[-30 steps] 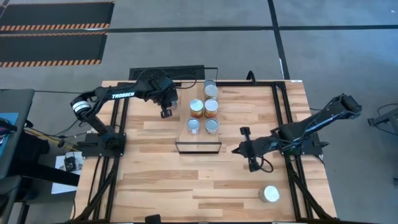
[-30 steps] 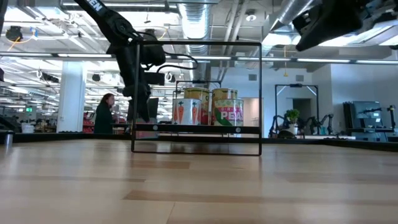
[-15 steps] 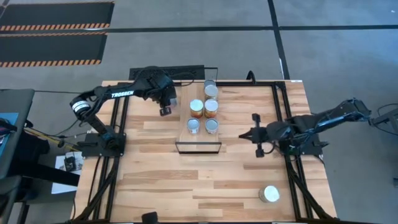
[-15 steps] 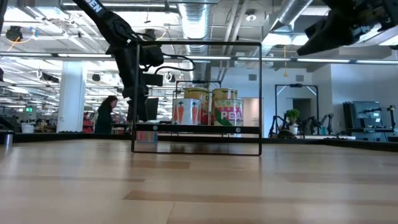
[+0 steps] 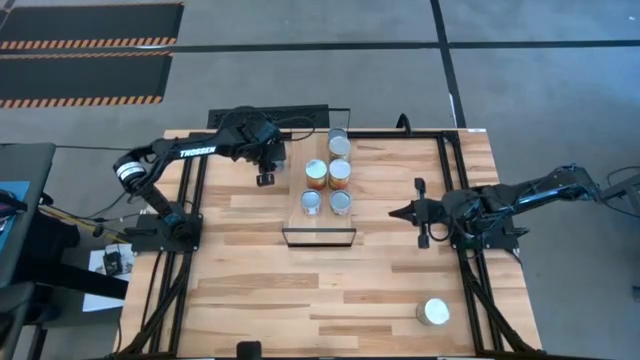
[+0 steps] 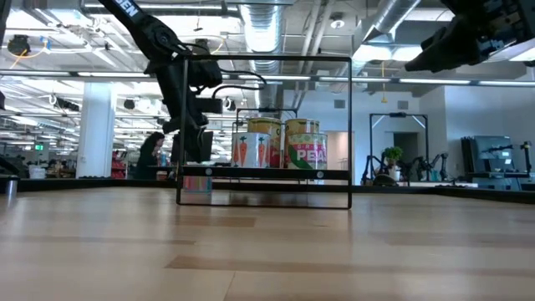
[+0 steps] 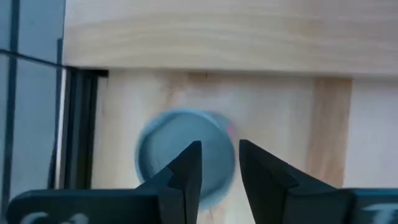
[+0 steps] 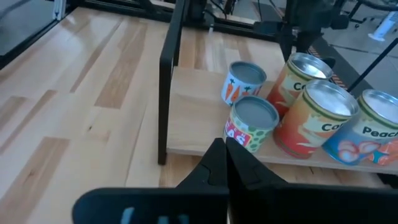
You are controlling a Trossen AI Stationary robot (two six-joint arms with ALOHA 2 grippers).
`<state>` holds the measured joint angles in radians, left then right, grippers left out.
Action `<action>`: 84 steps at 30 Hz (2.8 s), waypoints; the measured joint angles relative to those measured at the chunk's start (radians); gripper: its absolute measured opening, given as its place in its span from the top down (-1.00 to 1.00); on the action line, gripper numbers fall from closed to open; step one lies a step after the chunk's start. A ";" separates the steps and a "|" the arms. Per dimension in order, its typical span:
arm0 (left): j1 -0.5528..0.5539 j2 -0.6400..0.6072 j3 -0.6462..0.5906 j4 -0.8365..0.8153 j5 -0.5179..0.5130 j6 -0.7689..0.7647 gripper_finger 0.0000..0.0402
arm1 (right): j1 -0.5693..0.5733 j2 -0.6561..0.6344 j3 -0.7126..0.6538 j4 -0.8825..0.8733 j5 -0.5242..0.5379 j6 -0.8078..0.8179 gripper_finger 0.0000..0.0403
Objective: Pick and place cans onto a shelf
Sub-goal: Put the small blue can on the shelf aligned with the small dark green can
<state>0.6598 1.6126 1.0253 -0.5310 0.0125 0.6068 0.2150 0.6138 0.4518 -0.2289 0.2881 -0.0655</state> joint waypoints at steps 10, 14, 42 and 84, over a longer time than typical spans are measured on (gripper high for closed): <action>0.000 0.078 0.005 -0.003 -0.029 0.037 0.93 | 0.000 0.000 0.000 0.007 0.004 -0.013 0.99; 0.002 0.059 0.010 0.010 -0.038 0.043 0.97 | 0.000 0.000 0.000 0.006 0.004 -0.014 0.99; -0.064 0.027 0.318 -0.050 0.000 -0.441 1.00 | 0.000 0.001 0.000 0.026 0.002 -0.014 0.98; -0.103 0.289 0.393 0.098 -0.023 -0.363 0.79 | 0.009 0.001 0.001 0.026 0.001 -0.011 0.98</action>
<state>0.5568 1.9015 1.4181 -0.4326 -0.0101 0.2442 0.2236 0.6151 0.4526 -0.2033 0.2893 -0.0761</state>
